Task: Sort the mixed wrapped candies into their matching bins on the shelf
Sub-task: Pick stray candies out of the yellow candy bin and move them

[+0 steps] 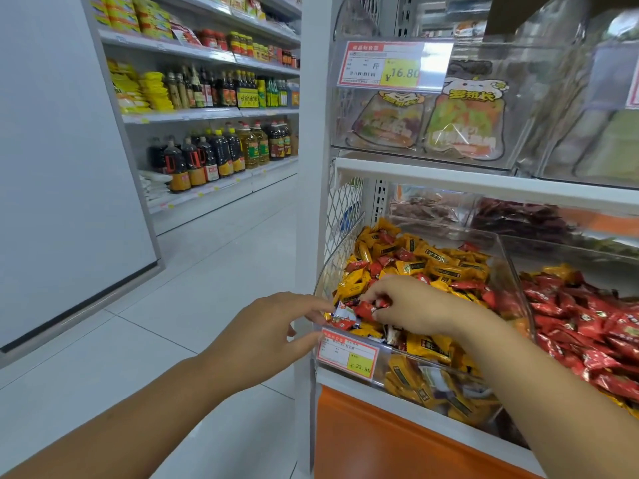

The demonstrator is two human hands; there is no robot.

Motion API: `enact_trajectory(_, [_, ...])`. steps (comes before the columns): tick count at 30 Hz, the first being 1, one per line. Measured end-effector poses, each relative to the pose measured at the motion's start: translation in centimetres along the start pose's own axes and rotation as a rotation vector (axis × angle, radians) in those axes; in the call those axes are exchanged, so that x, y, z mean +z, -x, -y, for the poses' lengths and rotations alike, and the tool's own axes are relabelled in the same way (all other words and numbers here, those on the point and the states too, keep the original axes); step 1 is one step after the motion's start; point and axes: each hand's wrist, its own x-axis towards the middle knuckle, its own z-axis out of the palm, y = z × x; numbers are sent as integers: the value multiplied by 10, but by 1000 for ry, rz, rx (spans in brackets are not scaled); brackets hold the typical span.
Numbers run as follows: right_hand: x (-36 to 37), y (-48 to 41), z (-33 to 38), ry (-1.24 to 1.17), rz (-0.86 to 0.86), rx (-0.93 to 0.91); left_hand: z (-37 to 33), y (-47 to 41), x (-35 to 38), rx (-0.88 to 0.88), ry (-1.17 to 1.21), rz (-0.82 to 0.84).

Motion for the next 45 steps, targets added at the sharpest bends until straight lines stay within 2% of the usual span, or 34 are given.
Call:
enact_trajectory(5, [-2,4,5,-137,-78,-94,2,0,1,17,16,-16])
enact_trajectory(12, [26,-8,15,-109,55,-246,1,-1,3,23,24,-45])
enact_trajectory(22, [30,-12,11,-126,84,-177,-4,-3,5,1,-30,-49])
enact_trajectory(28, [29,-2,3,-212,-26,-167,-13,-8,1,13,-40,-73])
enact_trajectory(35, [-11,30,-19,-216,-182,-75,-21,-10,7,34,-37,-40])
enact_trajectory(41, [-21,49,-34,-205,-199,11,-23,-14,13,12,34,3])
enact_trajectory(45, [-33,63,-31,-336,-239,49,-20,-14,14,3,42,6])
